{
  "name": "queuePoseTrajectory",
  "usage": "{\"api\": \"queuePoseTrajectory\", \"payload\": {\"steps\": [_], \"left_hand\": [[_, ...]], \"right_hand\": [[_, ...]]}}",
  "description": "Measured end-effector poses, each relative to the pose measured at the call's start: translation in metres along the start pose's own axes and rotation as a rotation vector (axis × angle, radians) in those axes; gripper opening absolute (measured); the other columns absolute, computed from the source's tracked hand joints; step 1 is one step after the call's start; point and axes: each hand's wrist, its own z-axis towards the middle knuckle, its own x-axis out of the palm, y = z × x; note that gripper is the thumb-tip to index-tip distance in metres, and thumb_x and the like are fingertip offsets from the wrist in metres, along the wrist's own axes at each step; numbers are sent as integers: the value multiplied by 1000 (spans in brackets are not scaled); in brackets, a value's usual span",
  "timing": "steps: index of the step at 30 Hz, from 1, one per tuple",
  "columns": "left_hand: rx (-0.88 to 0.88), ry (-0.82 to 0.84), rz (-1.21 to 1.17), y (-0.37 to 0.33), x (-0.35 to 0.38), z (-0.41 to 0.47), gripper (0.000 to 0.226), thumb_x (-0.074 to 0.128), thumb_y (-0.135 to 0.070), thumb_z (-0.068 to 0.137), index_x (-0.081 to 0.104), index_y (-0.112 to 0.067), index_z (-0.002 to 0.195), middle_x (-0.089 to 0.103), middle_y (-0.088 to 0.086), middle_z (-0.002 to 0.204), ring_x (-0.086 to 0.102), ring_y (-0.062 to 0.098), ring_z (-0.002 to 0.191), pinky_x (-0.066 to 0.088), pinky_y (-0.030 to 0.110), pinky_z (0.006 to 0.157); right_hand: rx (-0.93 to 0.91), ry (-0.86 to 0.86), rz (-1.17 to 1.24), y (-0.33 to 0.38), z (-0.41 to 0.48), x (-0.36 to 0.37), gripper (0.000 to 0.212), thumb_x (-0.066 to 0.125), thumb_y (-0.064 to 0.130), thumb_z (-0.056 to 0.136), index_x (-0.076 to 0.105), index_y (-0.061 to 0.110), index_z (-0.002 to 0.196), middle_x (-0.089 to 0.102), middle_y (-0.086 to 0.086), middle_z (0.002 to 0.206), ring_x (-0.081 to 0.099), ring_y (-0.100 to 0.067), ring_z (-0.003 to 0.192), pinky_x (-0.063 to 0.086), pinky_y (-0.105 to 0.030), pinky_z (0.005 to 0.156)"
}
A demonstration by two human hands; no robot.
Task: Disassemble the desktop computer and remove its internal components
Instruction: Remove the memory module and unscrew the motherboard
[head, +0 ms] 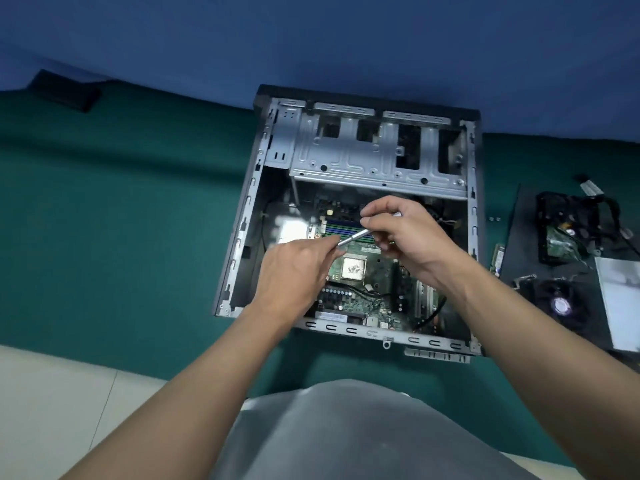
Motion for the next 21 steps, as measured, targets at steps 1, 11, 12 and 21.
{"api": "queuePoseTrajectory", "payload": {"steps": [1,11,12,21], "left_hand": [[7,-14,-13,-6,2,2,14,72,-23,86,73,-10,83,58,1,50,50,20,39,42,25,38],[-160,-121,-232,-65,25,15,33,65,-24,93,64,-10,123,76,-1,93,72,22,72,58,38,70],[-154,-142,-255,-75,28,17,34,64,-24,94,63,-10,124,75,-3,97,72,18,77,59,37,73],[270,-56,-258,-160,73,32,33,57,-23,94,63,-8,124,67,12,122,60,21,118,48,40,100]], "right_hand": [[4,-12,36,-2,-4,-6,8,64,8,84,65,15,88,53,4,53,42,-10,46,30,-22,41],[21,12,549,-36,-58,-70,24,49,5,95,66,0,112,60,-2,71,53,-10,65,47,-23,59],[-1,-46,669,-39,-62,-72,25,47,5,96,64,0,113,63,-4,73,54,-13,68,48,-24,59],[70,-158,1488,-48,-81,-88,29,44,21,100,61,2,113,68,-11,97,68,-20,84,59,-27,73]]}}
